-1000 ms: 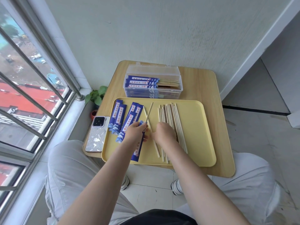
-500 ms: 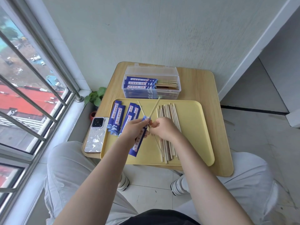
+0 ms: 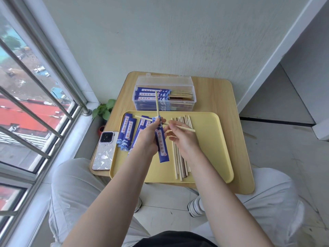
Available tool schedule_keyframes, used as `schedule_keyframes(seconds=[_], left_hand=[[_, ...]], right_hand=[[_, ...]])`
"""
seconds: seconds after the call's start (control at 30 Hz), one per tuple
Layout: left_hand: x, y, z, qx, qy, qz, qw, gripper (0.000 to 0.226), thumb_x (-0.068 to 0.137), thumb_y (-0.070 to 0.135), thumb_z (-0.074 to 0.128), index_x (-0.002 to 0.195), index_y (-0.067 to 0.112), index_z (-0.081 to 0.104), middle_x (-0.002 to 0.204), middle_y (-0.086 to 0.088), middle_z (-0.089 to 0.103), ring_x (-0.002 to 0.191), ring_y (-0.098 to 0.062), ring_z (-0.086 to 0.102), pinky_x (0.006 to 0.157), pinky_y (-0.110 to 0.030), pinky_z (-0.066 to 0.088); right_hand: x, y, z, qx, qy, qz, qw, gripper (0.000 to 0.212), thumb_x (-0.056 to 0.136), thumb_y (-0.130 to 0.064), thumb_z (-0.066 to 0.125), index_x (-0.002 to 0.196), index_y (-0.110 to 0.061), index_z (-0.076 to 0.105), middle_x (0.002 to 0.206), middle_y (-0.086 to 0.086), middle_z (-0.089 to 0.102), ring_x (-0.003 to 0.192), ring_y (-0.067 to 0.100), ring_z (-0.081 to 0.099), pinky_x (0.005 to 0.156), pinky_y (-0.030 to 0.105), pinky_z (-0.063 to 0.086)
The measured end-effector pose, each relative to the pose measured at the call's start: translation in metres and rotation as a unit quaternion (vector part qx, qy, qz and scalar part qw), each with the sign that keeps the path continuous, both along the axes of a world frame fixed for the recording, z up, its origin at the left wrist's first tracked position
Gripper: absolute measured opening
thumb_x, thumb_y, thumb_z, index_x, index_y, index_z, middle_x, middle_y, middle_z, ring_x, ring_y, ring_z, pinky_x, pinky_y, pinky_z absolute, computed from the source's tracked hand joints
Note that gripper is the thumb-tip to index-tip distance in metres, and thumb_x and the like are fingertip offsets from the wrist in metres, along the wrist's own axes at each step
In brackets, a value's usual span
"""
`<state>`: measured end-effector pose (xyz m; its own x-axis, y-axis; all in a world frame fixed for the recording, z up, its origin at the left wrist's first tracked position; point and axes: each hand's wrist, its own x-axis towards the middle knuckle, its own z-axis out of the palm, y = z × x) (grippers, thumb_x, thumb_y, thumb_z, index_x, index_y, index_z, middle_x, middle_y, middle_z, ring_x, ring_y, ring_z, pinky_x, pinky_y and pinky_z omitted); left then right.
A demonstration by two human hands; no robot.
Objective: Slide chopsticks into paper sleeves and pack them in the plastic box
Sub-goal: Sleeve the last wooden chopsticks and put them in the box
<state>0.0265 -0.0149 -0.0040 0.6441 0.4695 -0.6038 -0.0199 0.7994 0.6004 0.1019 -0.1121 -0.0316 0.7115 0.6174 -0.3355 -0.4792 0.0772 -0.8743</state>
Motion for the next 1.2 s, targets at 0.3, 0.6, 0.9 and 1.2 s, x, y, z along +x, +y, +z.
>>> schedule_keyframes(seconds=[0.3,0.6,0.9,1.2], left_hand=[[-0.007,0.000,-0.004,0.102,0.087,-0.099,0.986,0.027,0.094,0.029,0.068,0.114,0.011,0.071,0.109,-0.009,0.075,0.084,-0.017,0.072,0.070,-0.029,0.056],[-0.018,0.011,-0.004,0.354,0.175,-0.211,0.894,0.017,0.102,0.017,0.052,0.099,0.005,0.063,0.078,-0.011,0.068,0.056,-0.019,0.060,0.057,-0.029,0.051],[-0.023,0.000,-0.015,0.396,0.192,-0.332,0.834,0.014,0.090,0.012,0.049,0.080,0.006,0.056,0.062,-0.008,0.052,0.049,-0.017,0.043,0.048,-0.026,0.039],[-0.021,-0.001,-0.024,0.463,0.206,-0.343,0.791,0.012,0.091,0.017,0.056,0.083,0.009,0.058,0.066,-0.006,0.056,0.056,-0.019,0.049,0.055,-0.029,0.046]], right_hand=[[-0.003,0.010,0.000,-0.064,-0.030,-0.089,0.993,0.009,0.094,-0.013,0.068,0.096,-0.007,0.075,0.080,0.004,0.075,0.071,0.017,0.067,0.069,0.026,0.056],[0.025,-0.003,0.017,-0.104,-0.122,-0.170,0.972,0.029,0.108,-0.022,0.041,0.088,-0.012,0.060,0.071,0.004,0.066,0.049,0.008,0.054,0.048,0.020,0.045],[0.038,-0.006,0.023,-0.101,-0.094,-0.214,0.967,0.034,0.108,-0.020,0.038,0.083,-0.011,0.060,0.065,0.004,0.055,0.047,0.011,0.050,0.049,0.023,0.045],[0.040,-0.010,0.024,-0.115,-0.108,-0.214,0.964,0.033,0.108,-0.020,0.041,0.085,-0.010,0.063,0.064,-0.001,0.054,0.045,0.006,0.047,0.047,0.019,0.042]])
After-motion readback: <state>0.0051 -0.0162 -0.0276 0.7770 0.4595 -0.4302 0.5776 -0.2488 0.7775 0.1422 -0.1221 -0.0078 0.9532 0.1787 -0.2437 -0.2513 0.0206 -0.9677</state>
